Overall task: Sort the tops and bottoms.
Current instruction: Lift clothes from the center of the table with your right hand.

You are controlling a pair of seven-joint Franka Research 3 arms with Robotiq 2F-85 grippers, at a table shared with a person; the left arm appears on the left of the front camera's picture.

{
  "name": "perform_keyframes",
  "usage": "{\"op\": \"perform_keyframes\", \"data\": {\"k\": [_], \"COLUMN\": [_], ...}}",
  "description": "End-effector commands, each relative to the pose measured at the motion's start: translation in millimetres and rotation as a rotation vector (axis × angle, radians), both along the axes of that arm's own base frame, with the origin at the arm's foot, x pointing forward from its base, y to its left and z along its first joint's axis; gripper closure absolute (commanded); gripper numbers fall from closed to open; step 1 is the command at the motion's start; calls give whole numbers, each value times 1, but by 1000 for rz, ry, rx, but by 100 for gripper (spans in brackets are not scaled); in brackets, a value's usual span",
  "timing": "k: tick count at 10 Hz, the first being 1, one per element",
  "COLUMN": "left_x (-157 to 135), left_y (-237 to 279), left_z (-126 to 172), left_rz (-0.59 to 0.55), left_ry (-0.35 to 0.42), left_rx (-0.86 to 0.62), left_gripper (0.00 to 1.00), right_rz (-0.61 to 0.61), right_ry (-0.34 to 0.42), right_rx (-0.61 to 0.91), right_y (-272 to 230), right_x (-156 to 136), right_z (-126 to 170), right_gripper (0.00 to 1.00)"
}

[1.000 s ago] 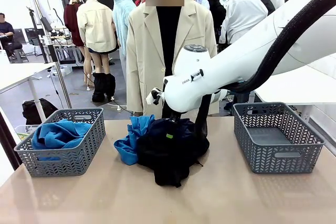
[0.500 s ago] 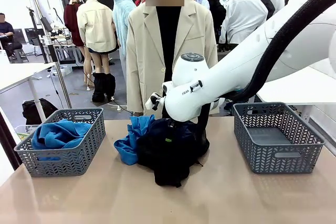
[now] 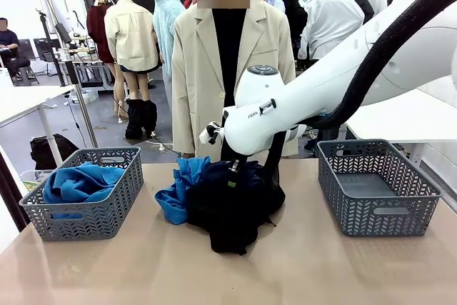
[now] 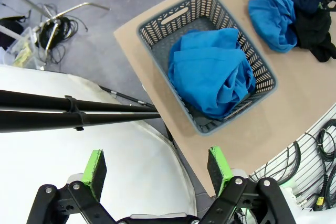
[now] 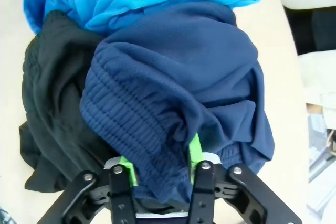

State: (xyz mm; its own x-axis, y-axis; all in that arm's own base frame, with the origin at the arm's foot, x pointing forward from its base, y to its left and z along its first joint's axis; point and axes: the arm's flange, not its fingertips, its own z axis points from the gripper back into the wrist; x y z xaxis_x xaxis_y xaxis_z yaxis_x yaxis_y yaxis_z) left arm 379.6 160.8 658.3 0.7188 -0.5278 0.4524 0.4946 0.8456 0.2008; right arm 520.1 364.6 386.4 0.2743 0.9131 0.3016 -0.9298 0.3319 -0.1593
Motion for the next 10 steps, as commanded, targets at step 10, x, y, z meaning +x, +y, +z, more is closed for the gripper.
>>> {"op": "perform_keyframes", "data": {"k": [10], "left_x": [-1], "left_y": [0], "left_z": [1], "left_rz": [10], "left_ry": [13], "left_rx": [10], "left_gripper": [0], "right_rz": [-114], "right_ry": [36], "right_rx": [33], "right_y": [-5], "right_x": [15], "right_z": [85], "right_gripper": [100]}}
